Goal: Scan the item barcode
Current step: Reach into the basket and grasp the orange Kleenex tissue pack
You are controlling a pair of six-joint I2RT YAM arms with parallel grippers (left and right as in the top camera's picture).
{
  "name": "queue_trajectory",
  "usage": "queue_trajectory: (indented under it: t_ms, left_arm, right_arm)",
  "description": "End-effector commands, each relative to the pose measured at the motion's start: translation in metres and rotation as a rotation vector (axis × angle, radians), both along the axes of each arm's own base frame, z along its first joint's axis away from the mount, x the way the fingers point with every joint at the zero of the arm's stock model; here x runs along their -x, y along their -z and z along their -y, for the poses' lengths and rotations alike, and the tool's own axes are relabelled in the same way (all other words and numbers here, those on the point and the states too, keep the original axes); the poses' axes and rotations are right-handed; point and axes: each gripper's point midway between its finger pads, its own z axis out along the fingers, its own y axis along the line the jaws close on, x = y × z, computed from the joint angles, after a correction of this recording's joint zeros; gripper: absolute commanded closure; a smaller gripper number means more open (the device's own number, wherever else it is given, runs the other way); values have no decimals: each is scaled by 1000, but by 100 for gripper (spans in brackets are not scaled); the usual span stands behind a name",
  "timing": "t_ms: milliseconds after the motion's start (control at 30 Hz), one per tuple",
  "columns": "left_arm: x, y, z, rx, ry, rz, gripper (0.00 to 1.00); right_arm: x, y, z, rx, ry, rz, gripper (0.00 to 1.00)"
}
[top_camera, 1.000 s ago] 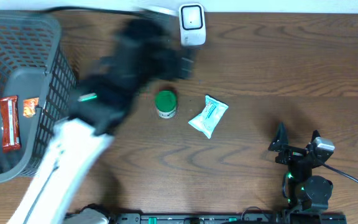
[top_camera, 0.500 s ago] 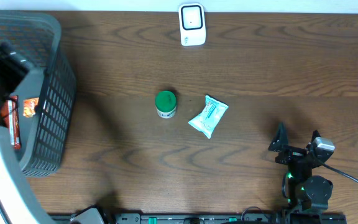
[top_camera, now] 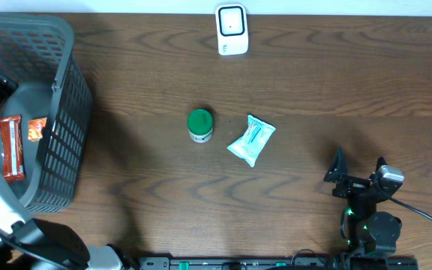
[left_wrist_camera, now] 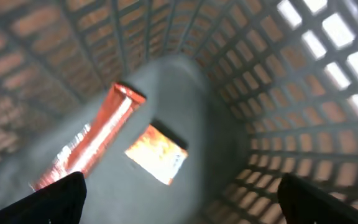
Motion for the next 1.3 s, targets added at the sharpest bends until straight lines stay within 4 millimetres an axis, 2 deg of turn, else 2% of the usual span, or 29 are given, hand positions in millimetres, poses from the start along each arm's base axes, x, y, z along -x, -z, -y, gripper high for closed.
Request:
queue_trajectory:
  t_ms: [0, 167, 467, 500, 733, 867, 1267]
  left_arm:
    - [-5, 24, -2, -154, 296, -135, 2]
    - [1, 62, 3, -164, 496, -281, 2]
    - [-5, 109, 0, -114, 586, -362, 2]
    - [-8, 122, 3, -94, 607, -382, 2]
    - [-17, 168, 11, -25, 650, -442, 2]
    - [-19, 182, 11, -8, 657, -456, 2]
    - [-18, 206, 11, 31, 663, -486, 2]
  right_arm:
    - [0, 1, 2, -8, 11, -4, 1]
    - [0, 1, 2, -8, 11, -4, 1]
    - [0, 1, 2, -8, 12, -4, 1]
    - [0, 1, 2, -8, 11, -4, 1]
    - [0, 1, 2, -8, 11, -4, 1]
    - [0, 1, 2, -8, 11, -4, 1]
    - [0, 1, 2, -8, 11, -4, 1]
